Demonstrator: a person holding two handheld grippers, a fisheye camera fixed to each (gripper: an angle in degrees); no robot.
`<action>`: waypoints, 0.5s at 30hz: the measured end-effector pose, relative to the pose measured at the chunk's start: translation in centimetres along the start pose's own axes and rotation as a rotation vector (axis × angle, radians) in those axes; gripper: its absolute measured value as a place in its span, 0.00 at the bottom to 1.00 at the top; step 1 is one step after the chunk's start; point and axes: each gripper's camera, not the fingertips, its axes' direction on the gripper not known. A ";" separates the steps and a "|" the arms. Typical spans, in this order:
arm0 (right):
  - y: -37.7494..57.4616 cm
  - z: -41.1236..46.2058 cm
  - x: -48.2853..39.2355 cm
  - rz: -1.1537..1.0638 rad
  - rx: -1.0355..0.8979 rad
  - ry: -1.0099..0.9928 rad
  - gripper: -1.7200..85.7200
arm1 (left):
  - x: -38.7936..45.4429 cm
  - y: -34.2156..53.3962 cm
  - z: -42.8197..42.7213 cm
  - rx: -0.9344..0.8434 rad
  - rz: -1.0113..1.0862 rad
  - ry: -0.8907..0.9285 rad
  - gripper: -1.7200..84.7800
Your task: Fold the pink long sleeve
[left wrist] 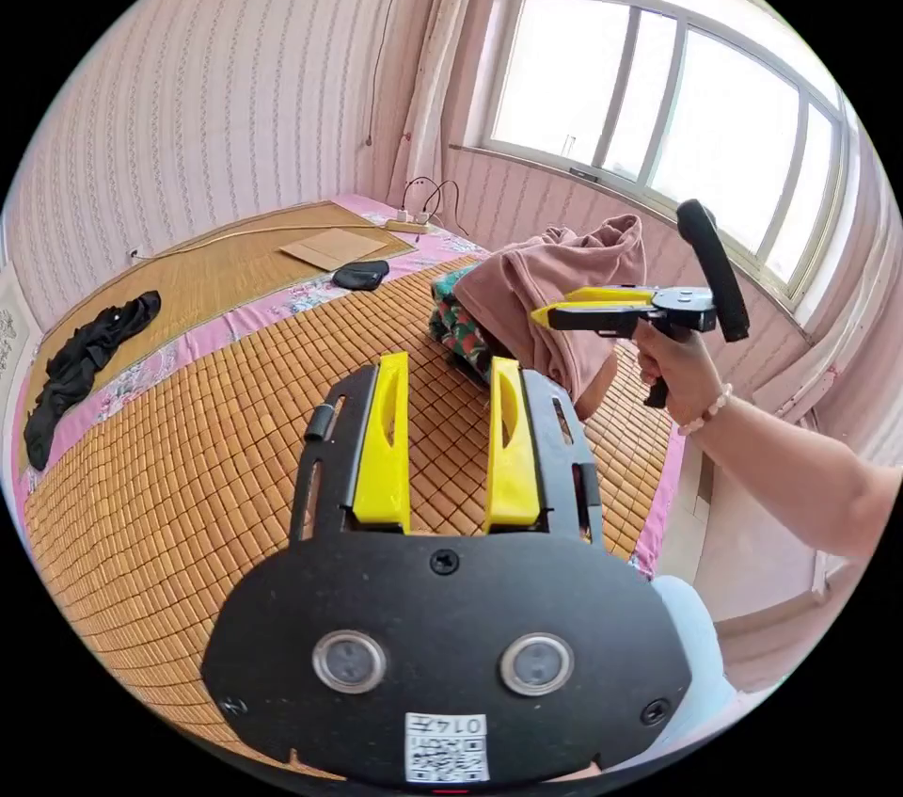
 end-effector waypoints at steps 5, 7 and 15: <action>4.6 0.0 5.7 0.152 0.113 -0.155 0.08 | 1.8 -5.9 7.9 -0.079 0.110 0.018 0.18; 8.7 -2.2 8.0 0.191 0.222 -0.211 0.07 | 2.5 -7.5 10.0 -0.097 0.144 0.008 0.18; 22.8 -3.7 15.5 0.258 0.187 -0.239 0.04 | 5.0 -12.3 17.8 -0.142 0.234 -0.030 0.17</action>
